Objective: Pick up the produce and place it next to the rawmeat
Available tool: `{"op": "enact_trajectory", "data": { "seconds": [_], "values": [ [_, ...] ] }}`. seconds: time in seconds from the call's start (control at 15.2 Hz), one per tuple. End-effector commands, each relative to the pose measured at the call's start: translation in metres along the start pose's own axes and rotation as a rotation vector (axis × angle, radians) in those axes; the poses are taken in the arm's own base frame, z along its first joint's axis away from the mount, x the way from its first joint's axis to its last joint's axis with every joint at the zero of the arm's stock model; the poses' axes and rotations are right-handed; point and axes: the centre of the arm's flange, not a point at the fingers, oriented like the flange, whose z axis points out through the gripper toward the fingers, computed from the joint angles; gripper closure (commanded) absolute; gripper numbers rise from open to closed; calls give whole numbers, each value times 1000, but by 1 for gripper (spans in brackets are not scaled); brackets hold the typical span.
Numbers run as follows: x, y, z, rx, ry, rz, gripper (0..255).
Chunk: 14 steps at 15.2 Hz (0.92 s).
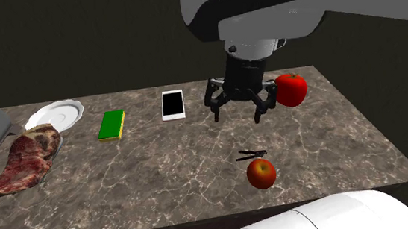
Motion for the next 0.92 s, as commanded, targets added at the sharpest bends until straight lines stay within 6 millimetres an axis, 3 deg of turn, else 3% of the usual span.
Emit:
{"op": "enact_trajectory", "data": {
  "seconds": [0.0, 0.59, 0.86],
  "values": [
    [-1, 17, 22, 9, -24, 77, 0],
    [-23, 91, 116, 47, -134, 413, 0],
    [-25, 90, 132, 47, -134, 413, 0]
  ]
}}
